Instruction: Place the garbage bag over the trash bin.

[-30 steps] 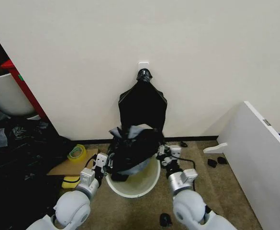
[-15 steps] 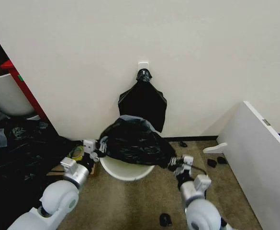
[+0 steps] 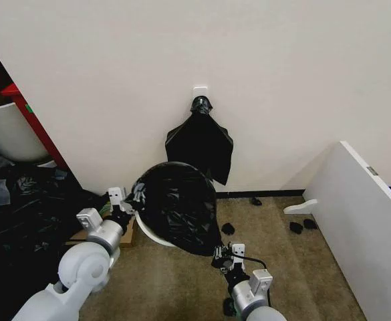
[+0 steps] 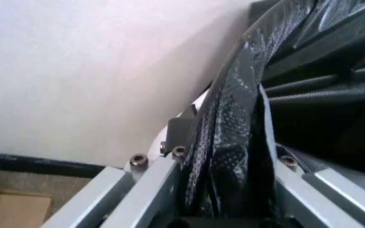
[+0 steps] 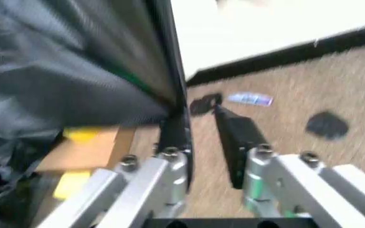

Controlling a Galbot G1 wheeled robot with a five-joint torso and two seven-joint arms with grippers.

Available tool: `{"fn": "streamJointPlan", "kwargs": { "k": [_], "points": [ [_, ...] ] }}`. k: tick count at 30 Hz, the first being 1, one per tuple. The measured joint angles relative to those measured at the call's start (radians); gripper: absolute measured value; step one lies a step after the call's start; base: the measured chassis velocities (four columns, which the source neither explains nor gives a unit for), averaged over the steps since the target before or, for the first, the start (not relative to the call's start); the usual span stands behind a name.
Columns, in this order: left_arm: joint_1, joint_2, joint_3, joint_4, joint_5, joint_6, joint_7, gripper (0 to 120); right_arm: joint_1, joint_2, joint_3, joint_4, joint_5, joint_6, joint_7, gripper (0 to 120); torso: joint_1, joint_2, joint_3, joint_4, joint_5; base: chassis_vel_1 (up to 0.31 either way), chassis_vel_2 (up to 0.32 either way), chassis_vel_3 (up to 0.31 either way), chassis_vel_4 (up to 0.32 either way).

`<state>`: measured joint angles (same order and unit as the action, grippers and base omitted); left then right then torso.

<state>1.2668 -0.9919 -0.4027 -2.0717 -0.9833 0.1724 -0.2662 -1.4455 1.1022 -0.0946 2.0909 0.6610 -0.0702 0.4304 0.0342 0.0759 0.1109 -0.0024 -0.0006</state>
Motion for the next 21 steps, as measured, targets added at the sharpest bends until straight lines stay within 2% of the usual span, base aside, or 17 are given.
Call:
{"fn": "streamJointPlan", "kwargs": {
  "k": [1, 4, 5, 7, 8, 9, 11, 12, 15, 16, 17, 21],
  "points": [
    [0.000, 0.000, 0.000, 0.000, 0.000, 0.000, 0.000, 1, 0.000, 0.000, 0.000, 0.000, 0.000, 0.000, 0.000, 15, 0.000, 0.000, 0.000, 0.0000, 0.0000, 0.000, 0.000, 0.000, 0.000],
    [-0.006, -0.019, -0.007, 0.008, -0.008, -0.004, -0.005, 1, -0.014, -0.004, -0.017, 0.028, 0.010, -0.066, 0.015, 32, 0.000, 0.000, 0.000, 0.0000, 0.0002, 0.000, 0.000, 0.000, 0.000],
    [-0.006, -0.019, -0.007, 0.008, -0.008, -0.004, -0.005, 1, -0.014, -0.004, -0.017, 0.028, 0.010, -0.066, 0.015, 32, 0.000, 0.000, 0.000, 0.0000, 0.0002, 0.000, 0.000, 0.000, 0.000],
    [-0.008, -0.031, -0.006, 0.012, -0.008, 0.005, -0.023, 1, -0.017, -0.007, -0.017, 0.019, -0.043, -0.075, 0.022, 39, 0.000, 0.000, 0.000, -0.0001, -0.0002, 0.000, 0.000, 0.000, 0.000],
    [-0.011, -0.040, -0.005, 0.013, -0.007, 0.018, -0.043, 1, -0.026, -0.011, -0.015, 0.003, -0.124, -0.055, 0.021, 46, 0.000, 0.000, 0.000, 0.0000, 0.0003, 0.000, 0.000, 0.000, 0.000],
    [-0.011, -0.040, -0.005, 0.013, -0.007, 0.018, -0.043, 1, -0.026, -0.011, -0.015, 0.003, -0.124, -0.055, 0.021, 46, 0.000, 0.000, 0.000, 0.0000, 0.0003, 0.000, 0.000, 0.000, 0.000],
    [-0.014, -0.053, -0.003, 0.014, -0.012, 0.044, -0.076, 1, -0.058, -0.024, -0.014, -0.014, -0.279, 0.039, -0.018, 54, 0.000, 0.000, 0.000, -0.0001, 0.0000, 0.000, 0.000, 0.000, 0.000],
    [-0.014, -0.053, -0.003, 0.014, -0.012, 0.044, -0.076, 1, -0.058, -0.024, -0.014, -0.014, -0.279, 0.039, -0.018, 54, 0.000, 0.000, 0.000, -0.0001, 0.0000, 0.000, 0.000, 0.000, 0.000],
    [-0.015, -0.076, 0.002, 0.016, -0.031, 0.066, -0.102, 1, -0.097, -0.028, -0.018, -0.028, -0.395, 0.209, -0.162, 68, 0.000, 0.000, 0.000, -0.0003, -0.0001, 0.000, 0.000, 0.000, 0.000],
    [-0.015, -0.083, 0.004, 0.017, -0.033, 0.068, -0.104, 1, -0.099, -0.023, -0.023, -0.029, -0.382, 0.250, -0.213, 74, 0.000, 0.000, 0.000, -0.0002, 0.0000, 0.000, 0.000, 0.000, 0.000],
    [-0.015, -0.083, 0.004, 0.017, -0.033, 0.068, -0.104, 1, -0.099, -0.023, -0.023, -0.029, -0.382, 0.250, -0.213, 74, 0.000, 0.000, 0.000, -0.0002, 0.0000, 0.000, 0.000, 0.000, 0.000],
    [-0.013, -0.100, 0.013, 0.016, -0.034, 0.070, -0.106, 1, -0.079, 0.005, -0.042, -0.031, -0.215, 0.314, -0.331, 91, 0.000, 0.000, 0.000, -0.0001, -0.0001, 0.000, 0.000, 0.000, 0.000]
  ]
}}
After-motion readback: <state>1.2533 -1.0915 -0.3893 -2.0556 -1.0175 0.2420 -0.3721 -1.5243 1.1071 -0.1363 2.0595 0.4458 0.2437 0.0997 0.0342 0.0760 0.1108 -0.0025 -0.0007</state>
